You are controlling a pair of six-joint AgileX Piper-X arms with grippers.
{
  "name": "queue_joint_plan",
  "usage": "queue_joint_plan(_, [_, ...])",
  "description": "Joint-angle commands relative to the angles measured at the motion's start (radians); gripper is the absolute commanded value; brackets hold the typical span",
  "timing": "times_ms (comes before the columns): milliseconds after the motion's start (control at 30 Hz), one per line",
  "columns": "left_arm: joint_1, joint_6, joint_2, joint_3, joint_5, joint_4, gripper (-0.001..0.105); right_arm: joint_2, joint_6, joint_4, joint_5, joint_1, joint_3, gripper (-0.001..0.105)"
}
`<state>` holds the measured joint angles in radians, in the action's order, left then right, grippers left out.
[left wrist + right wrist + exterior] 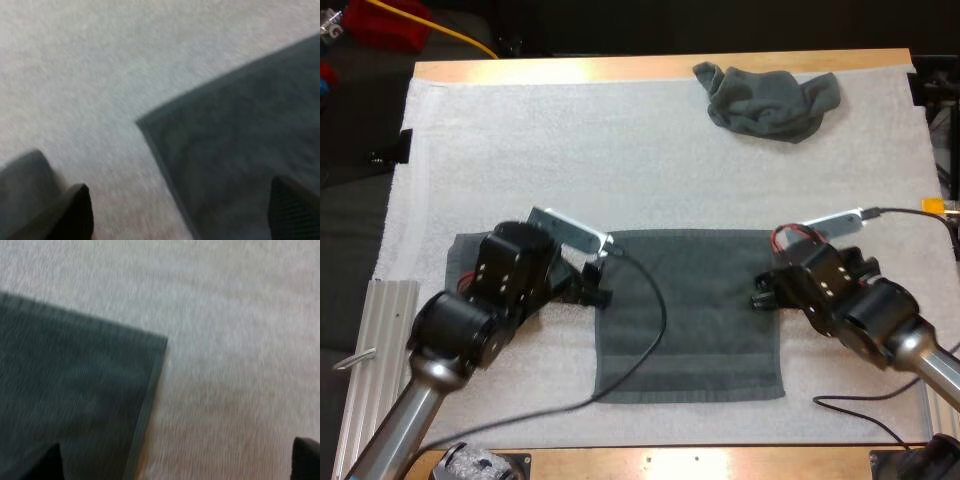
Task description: Pick towel from pile, fold and stack
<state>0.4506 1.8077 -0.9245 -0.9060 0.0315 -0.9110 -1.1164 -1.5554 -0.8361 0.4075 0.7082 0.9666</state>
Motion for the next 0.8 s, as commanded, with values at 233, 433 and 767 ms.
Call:
queue_joint_plan(233, [0.158,0.146,0.143,-0.007,-0.065,-0.181,0.069,0.152,0.115,-0.209,-0.09,0.098,0.001,0.086])
queue_joint_plan(433, [0.244,0.232,0.176,-0.007,-0.065,-0.294,0.069,0.213,0.19,-0.315,-0.131,0.185,0.001,0.086])
queue_joint_plan(767, [0.268,0.264,0.177,-0.007,-0.069,-0.532,0.069,0.229,0.312,-0.463,-0.144,0.309,0.001,0.086])
